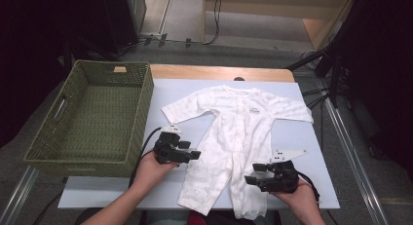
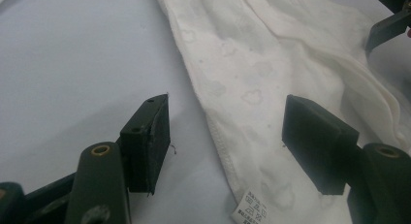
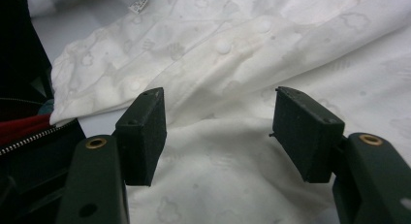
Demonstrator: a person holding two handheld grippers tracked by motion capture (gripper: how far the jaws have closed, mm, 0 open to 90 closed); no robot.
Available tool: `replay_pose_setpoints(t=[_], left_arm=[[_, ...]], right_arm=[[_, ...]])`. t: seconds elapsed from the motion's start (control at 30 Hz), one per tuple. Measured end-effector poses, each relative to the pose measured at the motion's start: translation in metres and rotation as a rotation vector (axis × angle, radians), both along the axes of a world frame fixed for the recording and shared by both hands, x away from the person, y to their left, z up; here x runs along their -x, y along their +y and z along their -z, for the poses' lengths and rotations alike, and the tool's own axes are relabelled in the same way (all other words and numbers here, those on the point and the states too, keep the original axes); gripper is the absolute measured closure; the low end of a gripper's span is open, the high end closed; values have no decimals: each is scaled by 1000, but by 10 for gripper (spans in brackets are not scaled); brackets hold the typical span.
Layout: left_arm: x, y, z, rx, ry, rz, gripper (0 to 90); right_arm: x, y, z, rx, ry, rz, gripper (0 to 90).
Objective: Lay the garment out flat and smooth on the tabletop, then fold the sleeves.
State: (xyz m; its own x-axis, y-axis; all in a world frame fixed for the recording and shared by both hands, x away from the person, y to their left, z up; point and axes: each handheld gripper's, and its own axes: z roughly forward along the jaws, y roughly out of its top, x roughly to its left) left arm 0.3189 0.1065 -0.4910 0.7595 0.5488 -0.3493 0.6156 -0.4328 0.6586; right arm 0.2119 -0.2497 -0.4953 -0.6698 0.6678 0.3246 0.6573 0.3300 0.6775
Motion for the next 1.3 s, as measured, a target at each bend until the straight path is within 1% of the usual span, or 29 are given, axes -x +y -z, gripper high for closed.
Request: replay_pose_setpoints(t=[0.13, 0.23, 0.33, 0.4, 0.43, 0.47, 0.5, 0.53, 0.63, 0.77, 0.9, 1.03, 1.07, 1.3], left_arm=[[-1, 1, 0, 10, -3, -10, 341], [-4, 0, 0, 6, 4, -12, 330], [-6, 0, -2, 3, -2, -11, 306], [-9, -1, -5, 17, -8, -12, 302], [-10, -1, -5, 30, -1, -8, 298], [-11, -1, -5, 36, 5, -3, 269], [-12, -2, -5, 39, 9, -2, 266], [-12, -3, -5, 33, 6, 4, 266], [-13, -3, -6, 43, 7, 5, 266], [-17, -5, -7, 38, 8, 12, 266], [-21, -7, -8, 20, 5, 20, 267], [-26, -9, -11, 22, 3, 28, 268], [-27, -9, -12, 18, -3, 24, 268], [-35, -9, -15, 23, -10, 14, 268]], right_arm=[[-3, -2, 0, -1, -1, 5, 343], [-5, -2, -1, -2, 2, 5, 343], [-5, -3, -1, -2, 1, 0, 343], [-6, -3, -1, -3, 1, 0, 343], [-7, -3, -1, -4, 4, 4, 343], [-7, -3, -1, -4, 3, 2, 344], [-8, -4, -1, -2, 5, 2, 344], [-8, -4, -1, -2, 6, 2, 344], [-8, -4, -1, -6, 8, 2, 344], [-8, -4, -1, -6, 9, 0, 344], [-8, -4, -1, -6, 13, 2, 344], [-8, -2, -1, -3, 10, -11, 344], [-9, -2, -1, -3, 11, -12, 344], [-11, -1, 0, -8, 11, -21, 340]])
